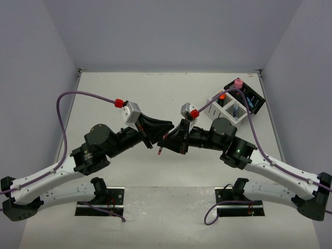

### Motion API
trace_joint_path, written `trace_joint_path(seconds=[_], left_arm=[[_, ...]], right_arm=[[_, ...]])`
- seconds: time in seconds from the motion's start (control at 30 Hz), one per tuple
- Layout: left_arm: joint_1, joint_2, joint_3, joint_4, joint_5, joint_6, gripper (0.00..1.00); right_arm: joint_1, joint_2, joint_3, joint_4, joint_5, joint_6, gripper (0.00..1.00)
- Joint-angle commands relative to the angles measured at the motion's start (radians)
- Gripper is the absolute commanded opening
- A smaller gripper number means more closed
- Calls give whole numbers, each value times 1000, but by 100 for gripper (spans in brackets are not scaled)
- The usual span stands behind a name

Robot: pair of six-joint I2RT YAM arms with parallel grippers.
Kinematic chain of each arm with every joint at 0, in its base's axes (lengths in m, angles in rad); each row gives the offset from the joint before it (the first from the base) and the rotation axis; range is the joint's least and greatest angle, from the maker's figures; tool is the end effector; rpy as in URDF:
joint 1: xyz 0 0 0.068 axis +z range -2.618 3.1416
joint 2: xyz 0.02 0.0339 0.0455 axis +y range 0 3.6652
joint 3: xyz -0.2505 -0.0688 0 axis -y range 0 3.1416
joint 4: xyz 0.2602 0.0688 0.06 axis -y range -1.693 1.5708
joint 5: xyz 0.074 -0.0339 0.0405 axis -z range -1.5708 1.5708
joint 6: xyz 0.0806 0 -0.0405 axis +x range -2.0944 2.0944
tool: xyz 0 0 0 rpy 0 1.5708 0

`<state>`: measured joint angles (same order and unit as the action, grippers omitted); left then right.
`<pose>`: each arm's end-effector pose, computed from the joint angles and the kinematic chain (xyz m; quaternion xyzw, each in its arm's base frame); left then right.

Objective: Sort the stationery into containers
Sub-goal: Close the pen cap on the pen.

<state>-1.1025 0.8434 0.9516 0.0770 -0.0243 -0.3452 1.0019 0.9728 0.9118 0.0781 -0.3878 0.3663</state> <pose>0.1180 -0.2290 0.4168 0.2274 0.5969 -0.5037 0.5816 0.1311 0.2615 0.3671 -0.3455 0.6105 0.5469 0.4569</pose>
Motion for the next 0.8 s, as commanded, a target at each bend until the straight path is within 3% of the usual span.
trace_joint_path(seconds=[0.0,0.07,0.43,0.47,0.53,0.57,0.63,0.77], left_arm=[[-8,-34,21,-58,0,-18,7],[-8,-51,18,-60,-13,-18,0],[-8,-90,13,-63,-33,-11,1],[-8,-77,25,-74,-27,-11,7],[-8,-71,50,-75,-28,-16,39],[-8,-69,57,-75,-35,-17,49],[-8,-58,99,-75,-41,-3,55],[-8,-23,174,-119,-18,26,49]], right_arm=[[-17,-66,-1,59,40,-28,0],[-17,-79,-4,50,51,-33,0],[-17,-103,0,38,28,-67,0],[-18,-102,3,35,23,-66,0],[-17,-90,15,16,12,-76,0],[-17,-87,14,11,8,-81,0],[-18,-84,4,9,8,-89,0],[-17,-83,-4,14,-12,-88,0]])
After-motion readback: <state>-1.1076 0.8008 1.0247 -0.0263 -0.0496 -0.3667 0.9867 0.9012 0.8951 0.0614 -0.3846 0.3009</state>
